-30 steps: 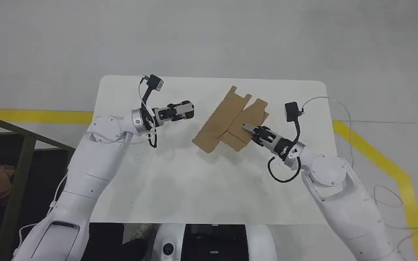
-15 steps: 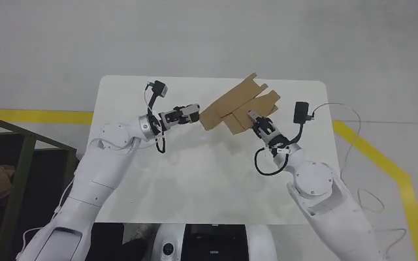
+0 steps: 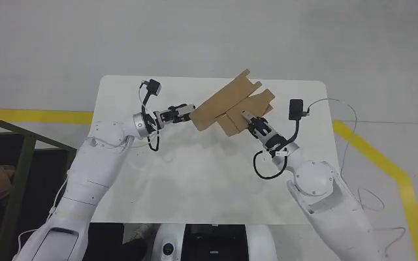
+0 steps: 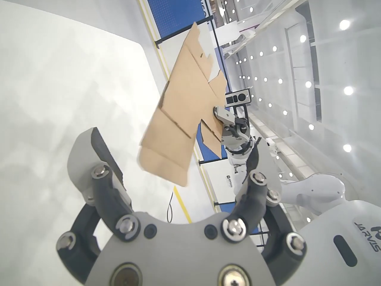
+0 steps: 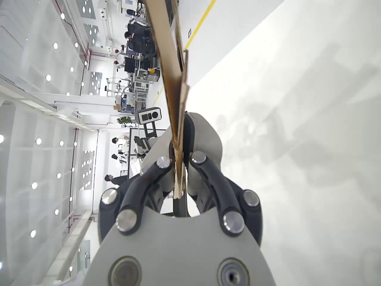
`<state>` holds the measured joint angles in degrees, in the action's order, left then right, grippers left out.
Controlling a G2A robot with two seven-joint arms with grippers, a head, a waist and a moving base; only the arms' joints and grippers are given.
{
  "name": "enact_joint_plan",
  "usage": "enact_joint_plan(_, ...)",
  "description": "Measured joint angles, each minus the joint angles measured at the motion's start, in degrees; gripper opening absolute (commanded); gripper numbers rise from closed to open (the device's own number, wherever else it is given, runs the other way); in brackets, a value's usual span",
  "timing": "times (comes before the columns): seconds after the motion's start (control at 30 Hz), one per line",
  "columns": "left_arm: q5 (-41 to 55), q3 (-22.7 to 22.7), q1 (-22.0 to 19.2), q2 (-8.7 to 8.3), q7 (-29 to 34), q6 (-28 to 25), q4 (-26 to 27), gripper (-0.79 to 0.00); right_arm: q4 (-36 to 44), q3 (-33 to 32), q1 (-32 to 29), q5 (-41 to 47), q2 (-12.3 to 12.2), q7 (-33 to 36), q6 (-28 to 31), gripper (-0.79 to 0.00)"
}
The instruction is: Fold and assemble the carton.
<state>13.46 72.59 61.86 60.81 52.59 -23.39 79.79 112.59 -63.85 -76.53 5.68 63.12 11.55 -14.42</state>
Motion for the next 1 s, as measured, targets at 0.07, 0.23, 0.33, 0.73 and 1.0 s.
enact_joint_plan(0.07, -0.4, 0.8, -0.1, -0.27, 1.3, -0.1, 0.1, 0.000, -0.6, -0.5, 0.0, 0.0, -0.1, 2.2, 1.3, -0.785)
enact_joint_plan(0.23, 1.5, 1.9, -0.8, -0.71, 5.9, -1.5, -0.3, 0.000, -4.3, -1.7, 1.5, 3.8, -0.4, 14.4, 9.9, -0.785)
enact_joint_plan(0.33, 5.0, 1.7, -1.8, -0.72, 9.4, -3.3, -1.6, 0.000, -7.1, -1.7, 3.1, 5.0, -0.6, 23.0, 16.0, -0.785)
enact_joint_plan(0.73, 15.4, 0.3, -4.9, -0.73, 21.6, -6.5, -5.4, 0.000, -19.4, 1.7, 9.1, 16.7, -0.4, 49.8, 30.9, -0.785)
enact_joint_plan(1.0, 16.8, -2.8, -5.4, -1.25, 24.3, -4.0, -1.1, 0.000, -27.3, 4.8, 13.1, 19.0, 0.3, 56.0, 33.4, -0.785)
